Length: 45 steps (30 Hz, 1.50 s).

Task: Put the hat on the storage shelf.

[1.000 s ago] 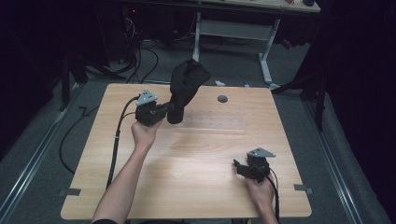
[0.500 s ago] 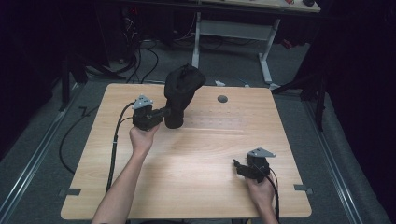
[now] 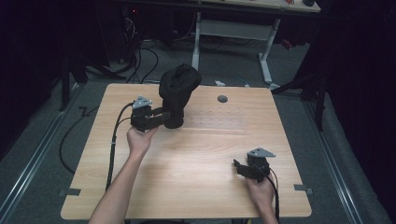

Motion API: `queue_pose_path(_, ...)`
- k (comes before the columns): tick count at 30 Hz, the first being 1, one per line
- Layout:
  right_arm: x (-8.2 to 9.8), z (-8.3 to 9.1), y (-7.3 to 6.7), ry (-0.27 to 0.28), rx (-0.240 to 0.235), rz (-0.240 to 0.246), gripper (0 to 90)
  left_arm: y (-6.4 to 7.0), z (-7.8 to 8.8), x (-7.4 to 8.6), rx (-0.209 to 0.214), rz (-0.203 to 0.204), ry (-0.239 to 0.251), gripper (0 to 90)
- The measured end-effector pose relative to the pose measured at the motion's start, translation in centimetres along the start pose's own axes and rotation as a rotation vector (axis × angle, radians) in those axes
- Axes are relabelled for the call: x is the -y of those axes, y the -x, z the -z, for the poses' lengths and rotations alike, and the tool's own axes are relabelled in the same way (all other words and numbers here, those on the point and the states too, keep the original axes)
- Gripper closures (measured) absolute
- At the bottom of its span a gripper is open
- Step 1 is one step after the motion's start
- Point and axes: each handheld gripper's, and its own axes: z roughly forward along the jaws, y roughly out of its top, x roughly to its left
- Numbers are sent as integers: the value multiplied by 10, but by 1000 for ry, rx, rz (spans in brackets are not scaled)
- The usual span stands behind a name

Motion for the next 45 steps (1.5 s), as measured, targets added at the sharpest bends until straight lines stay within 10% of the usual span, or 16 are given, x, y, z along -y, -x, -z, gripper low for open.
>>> queue_pose_path(28,0,0,0,0,-1,0,348,2,38,5,-26,9,-20,346)
queue_pose_path(45,0,0,0,0,-1,0,348,16,62,18,-36,-55,-17,340)
